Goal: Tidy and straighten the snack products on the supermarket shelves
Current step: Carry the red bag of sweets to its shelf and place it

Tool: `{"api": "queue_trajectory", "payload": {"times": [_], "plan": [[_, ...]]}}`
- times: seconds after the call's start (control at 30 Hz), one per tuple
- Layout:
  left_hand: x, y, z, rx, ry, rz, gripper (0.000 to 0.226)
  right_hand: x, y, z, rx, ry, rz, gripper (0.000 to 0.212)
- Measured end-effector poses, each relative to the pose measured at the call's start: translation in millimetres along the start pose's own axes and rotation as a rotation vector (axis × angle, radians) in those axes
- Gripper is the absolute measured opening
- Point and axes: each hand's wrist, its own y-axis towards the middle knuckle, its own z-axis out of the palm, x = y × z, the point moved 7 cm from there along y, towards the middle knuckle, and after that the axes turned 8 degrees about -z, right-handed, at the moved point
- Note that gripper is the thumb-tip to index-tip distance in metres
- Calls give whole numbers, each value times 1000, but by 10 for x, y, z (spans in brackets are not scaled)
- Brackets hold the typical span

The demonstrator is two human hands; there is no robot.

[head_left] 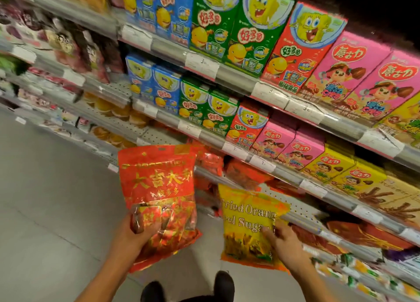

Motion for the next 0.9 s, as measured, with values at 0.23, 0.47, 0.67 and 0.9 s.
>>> {"api": "queue_trajectory", "payload": {"times": [0.23, 0.47, 0.67, 0.9], "plan": [[325, 30, -819, -116, -58, -81, 113, 759, 81, 606, 22, 97, -36, 60], [250, 170, -1300, -229, -129, -108, 101, 1006, 646, 1170, 152, 254, -36, 77], [100, 391, -1723, -318, -216, -133, 107, 2013, 1129, 1617, 196, 305, -63, 6], [-445, 827, -2168, -438, -117, -121, 124, 2553, 1987, 2209, 179, 507, 42, 50]]}}
